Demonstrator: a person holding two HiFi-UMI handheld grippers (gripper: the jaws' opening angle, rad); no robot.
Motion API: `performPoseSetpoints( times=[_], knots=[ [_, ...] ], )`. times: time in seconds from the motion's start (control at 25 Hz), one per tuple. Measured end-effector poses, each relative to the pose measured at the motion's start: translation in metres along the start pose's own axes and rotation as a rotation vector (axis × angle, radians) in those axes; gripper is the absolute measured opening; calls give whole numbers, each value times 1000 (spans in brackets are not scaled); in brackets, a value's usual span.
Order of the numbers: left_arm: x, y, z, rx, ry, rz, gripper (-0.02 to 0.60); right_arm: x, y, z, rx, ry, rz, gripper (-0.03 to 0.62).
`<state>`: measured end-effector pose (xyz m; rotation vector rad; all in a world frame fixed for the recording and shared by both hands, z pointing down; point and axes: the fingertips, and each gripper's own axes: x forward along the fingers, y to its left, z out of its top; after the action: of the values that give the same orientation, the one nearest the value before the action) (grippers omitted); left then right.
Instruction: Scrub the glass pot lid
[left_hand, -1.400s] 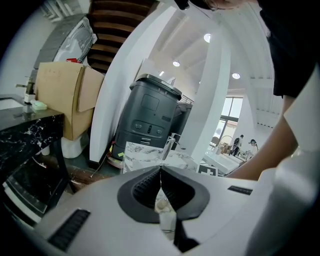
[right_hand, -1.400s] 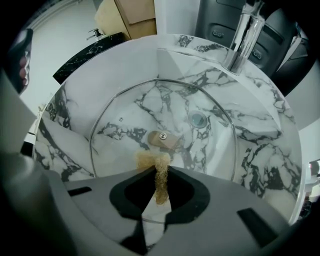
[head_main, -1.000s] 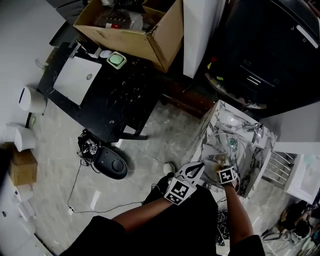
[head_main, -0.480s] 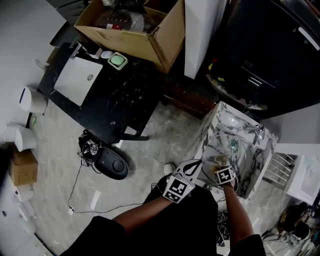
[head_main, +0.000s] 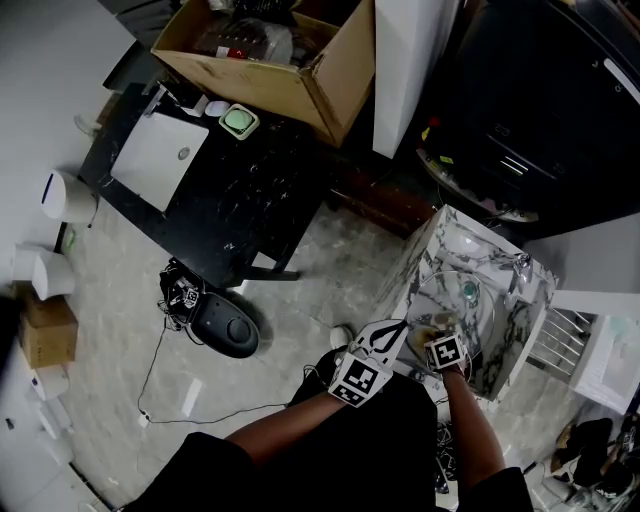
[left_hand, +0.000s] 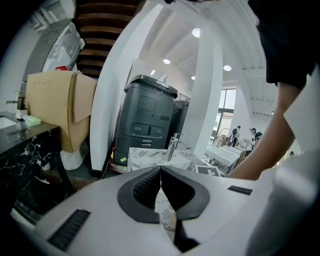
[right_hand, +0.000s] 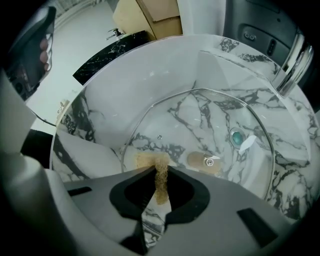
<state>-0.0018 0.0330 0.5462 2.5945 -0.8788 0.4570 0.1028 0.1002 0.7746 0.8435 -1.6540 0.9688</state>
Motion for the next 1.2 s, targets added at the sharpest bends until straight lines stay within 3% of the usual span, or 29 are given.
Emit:
performPoseSetpoints(
  times=[0.68, 1.2],
  knots=[
    [1, 4, -3, -53, 5, 85, 15, 5, 10, 18, -53, -44, 50, 63],
    [3, -5, -14, -88, 25, 161, 15, 9, 11, 32, -114, -104, 146, 63]
  ],
)
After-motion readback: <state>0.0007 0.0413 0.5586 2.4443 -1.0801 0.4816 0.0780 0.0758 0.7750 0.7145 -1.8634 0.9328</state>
